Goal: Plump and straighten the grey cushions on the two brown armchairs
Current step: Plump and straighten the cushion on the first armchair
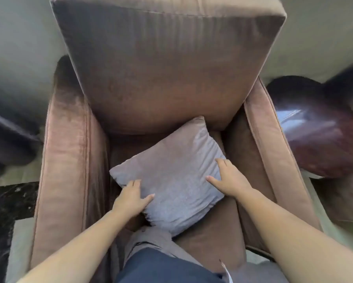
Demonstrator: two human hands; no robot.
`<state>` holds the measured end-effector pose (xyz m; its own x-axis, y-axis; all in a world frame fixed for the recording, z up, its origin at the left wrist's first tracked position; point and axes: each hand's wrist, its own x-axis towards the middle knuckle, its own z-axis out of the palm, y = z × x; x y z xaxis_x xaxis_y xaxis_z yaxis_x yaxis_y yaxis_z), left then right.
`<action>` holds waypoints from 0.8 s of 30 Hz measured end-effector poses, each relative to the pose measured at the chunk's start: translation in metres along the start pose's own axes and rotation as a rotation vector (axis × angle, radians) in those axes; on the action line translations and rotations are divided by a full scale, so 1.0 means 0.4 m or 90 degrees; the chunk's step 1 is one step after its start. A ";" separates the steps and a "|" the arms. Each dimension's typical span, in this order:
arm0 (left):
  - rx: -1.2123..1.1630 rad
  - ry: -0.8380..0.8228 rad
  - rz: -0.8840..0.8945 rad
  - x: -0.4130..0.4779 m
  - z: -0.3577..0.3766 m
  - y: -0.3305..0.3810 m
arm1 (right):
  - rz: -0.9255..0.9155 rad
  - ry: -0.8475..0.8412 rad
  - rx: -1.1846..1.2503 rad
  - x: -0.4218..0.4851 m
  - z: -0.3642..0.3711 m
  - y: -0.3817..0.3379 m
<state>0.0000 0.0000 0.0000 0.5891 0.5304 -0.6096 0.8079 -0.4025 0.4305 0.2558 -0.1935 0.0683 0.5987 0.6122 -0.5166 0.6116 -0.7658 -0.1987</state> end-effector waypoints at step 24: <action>-0.699 0.181 -0.262 0.115 0.188 0.019 | 0.101 -0.059 0.335 0.336 0.005 0.183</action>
<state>0.0320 -0.0345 -0.0748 0.1556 0.6705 -0.7254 0.4383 0.6112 0.6590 0.3798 -0.1677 -0.0173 0.6001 0.4789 -0.6407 0.1627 -0.8573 -0.4884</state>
